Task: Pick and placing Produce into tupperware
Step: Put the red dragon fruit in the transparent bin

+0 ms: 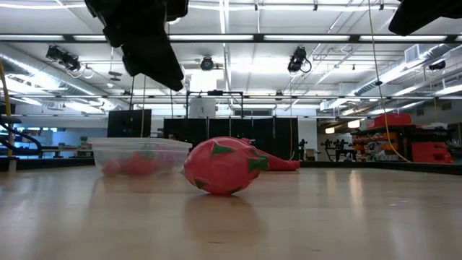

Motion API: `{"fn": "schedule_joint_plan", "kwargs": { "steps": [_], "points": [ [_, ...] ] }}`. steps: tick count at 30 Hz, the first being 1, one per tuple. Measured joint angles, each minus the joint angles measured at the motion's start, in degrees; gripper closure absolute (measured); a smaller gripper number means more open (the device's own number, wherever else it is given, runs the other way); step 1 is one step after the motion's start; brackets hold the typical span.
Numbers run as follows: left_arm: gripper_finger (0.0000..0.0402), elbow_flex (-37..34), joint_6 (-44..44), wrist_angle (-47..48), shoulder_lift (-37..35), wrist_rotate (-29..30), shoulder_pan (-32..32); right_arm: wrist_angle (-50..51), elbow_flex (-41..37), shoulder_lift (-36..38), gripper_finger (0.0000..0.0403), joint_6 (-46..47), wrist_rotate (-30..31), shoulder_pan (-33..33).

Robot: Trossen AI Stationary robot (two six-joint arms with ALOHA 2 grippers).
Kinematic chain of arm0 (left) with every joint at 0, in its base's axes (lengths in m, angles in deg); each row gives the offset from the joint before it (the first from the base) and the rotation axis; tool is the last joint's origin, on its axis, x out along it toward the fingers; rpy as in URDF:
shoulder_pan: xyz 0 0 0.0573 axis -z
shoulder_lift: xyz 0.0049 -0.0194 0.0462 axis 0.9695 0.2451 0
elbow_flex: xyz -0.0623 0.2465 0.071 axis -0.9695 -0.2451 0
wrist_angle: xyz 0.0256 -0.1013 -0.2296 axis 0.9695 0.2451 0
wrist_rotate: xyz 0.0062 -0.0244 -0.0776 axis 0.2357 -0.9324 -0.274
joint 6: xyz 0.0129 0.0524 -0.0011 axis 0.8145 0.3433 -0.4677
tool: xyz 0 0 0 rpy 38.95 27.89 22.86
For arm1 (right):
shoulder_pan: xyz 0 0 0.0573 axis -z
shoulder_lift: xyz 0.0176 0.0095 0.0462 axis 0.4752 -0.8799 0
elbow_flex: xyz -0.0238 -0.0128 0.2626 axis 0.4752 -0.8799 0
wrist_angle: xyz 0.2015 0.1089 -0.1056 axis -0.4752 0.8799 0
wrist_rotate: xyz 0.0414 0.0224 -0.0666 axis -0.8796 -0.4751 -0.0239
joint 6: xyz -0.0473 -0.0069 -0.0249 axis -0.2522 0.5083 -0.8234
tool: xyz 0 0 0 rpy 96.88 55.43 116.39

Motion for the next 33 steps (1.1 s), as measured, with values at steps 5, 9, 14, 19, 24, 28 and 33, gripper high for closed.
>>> {"fn": "schedule_joint_plan", "kwargs": {
  "steps": [5, 9, 14, 19, 24, 28, 33],
  "points": [
    [0.028, 0.0, 8.2, -1.1, 0.0, 1.4, -1.0, 0.0, 0.0, 0.0, 0.032, 0.0, 0.9, 0.0],
    [0.0282, 0.0, -0.3, -2.6, 0.0, 1.4, -1.4, 0.0, 0.0, 0.0, 0.0319, 0.0, 1.0, 0.0],
    [0.0277, 0.0, -1.8, -2.6, 0.0, -1.9, 0.1, 0.0, 0.0, 0.0, 0.032, 0.0, 1.0, 0.0],
    [0.0259, -0.1, 6.4, -4.5, 1.4, -2.4, 4.6, 0.1, 0.0, 0.0, 0.0318, 0.0, 1.0, 0.0],
    [0.0229, 0.0, 14.0, -14.7, 4.0, -2.2, 8.3, 0.5, 0.0, 0.0, 0.032, 0.0, 1.1, 0.2],
    [0.0208, 0.1, 19.9, -19.3, 6.9, -1.8, 9.7, 0.4, 0.0, 0.0, 0.0319, 0.0, 1.4, 0.6],
    [0.0193, 0.0, 22.7, -19.1, 11.5, -0.9, 9.2, 0.2, 0.0, 0.0, 0.0321, 0.0, 1.5, 1.0]
  ]
}}
